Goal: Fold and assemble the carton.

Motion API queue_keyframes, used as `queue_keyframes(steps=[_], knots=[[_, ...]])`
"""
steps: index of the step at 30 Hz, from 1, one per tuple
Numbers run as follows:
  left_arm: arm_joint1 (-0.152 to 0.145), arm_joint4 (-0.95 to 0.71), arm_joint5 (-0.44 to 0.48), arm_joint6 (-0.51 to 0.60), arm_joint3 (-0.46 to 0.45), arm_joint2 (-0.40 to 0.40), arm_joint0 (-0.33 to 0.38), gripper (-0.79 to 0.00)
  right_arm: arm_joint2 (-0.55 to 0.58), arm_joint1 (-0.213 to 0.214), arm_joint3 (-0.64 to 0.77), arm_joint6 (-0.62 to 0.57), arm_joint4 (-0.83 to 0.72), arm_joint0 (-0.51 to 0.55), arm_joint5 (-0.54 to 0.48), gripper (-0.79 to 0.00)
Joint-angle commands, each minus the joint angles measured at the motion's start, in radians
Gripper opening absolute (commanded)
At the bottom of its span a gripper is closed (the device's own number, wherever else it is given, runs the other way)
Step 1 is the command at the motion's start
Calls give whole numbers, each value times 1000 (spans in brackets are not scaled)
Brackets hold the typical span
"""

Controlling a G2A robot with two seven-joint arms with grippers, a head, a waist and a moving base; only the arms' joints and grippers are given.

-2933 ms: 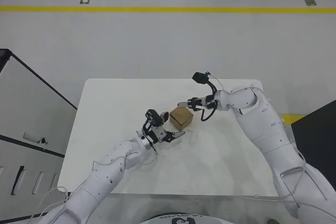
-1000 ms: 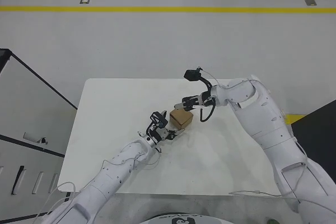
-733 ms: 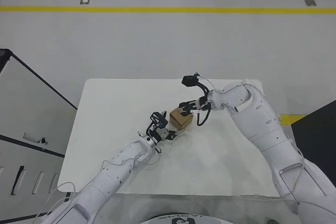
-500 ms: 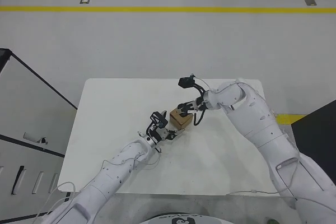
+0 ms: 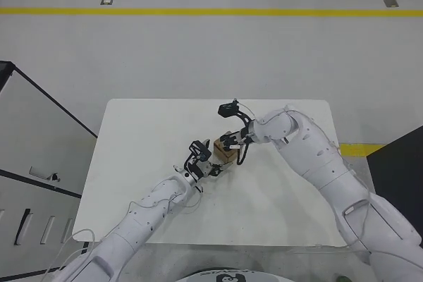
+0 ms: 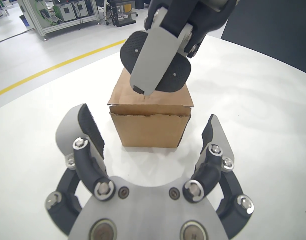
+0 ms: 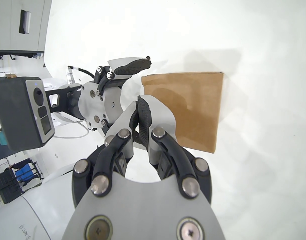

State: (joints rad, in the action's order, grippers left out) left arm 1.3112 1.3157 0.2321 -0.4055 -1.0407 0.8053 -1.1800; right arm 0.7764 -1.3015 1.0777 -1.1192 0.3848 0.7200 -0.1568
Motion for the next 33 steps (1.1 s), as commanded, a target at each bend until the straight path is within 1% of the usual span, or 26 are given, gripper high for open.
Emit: queue_keyframes(steps=[1, 33], knots=[[0, 0, 0, 0, 0, 0, 0, 0, -6, -4, -9, 6, -2, -4, 3, -785], [0, 0, 0, 0, 0, 0, 0, 0, -57, -40, -106, 9, -12, -33, 11, -785]])
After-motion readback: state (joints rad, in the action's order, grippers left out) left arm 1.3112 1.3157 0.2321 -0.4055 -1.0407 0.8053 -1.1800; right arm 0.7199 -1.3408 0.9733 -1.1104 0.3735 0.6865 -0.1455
